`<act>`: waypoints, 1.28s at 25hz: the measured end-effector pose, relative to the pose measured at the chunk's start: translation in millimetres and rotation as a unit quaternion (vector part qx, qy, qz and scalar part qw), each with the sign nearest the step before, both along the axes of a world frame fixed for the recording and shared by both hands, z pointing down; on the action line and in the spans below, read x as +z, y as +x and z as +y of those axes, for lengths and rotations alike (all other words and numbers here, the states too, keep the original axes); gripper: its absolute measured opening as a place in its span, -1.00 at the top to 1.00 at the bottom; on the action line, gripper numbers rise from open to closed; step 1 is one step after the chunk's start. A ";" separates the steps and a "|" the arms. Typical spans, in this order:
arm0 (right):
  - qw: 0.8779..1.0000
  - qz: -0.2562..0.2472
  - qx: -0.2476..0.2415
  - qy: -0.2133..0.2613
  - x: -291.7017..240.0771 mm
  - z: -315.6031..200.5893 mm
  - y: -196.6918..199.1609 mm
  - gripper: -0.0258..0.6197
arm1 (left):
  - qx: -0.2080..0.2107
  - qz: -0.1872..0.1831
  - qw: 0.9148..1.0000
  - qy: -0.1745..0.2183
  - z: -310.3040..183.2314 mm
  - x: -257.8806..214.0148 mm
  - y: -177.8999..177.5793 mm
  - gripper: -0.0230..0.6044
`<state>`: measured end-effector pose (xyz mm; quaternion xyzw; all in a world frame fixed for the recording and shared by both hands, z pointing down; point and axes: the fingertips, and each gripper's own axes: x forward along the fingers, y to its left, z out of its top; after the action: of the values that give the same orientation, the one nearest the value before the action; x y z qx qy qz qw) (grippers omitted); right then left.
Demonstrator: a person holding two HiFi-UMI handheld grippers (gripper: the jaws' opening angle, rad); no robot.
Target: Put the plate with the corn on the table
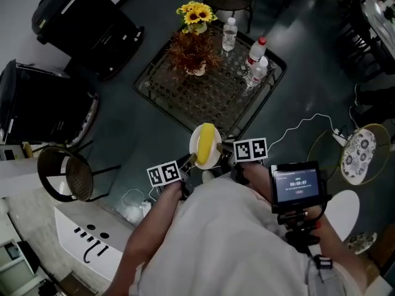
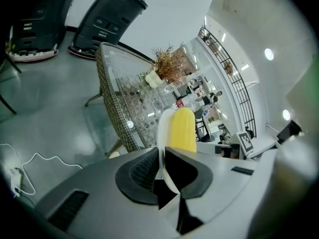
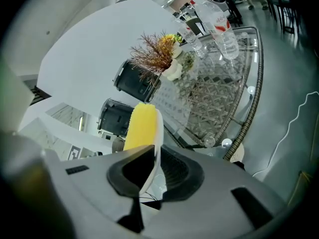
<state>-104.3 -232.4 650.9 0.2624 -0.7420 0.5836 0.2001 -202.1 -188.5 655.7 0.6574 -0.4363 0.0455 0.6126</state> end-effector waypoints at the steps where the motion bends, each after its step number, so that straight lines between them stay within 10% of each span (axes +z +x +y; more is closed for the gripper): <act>1: 1.000 0.000 0.001 -0.002 1.0 -1.4 1.9 0.77 | 0.003 0.000 1.000 -0.003 -1.7 1.4 1.9 0.79; 32: 0.998 0.019 0.046 -0.037 44.3 -86.2 58.5 0.77 | 0.074 -0.014 0.996 -0.038 -99.0 42.7 53.9 0.79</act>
<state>-45.8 -318.6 695.2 0.2997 -0.7031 0.6141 0.1968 -148.2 -287.5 698.4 0.6631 -0.3931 0.1164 0.6263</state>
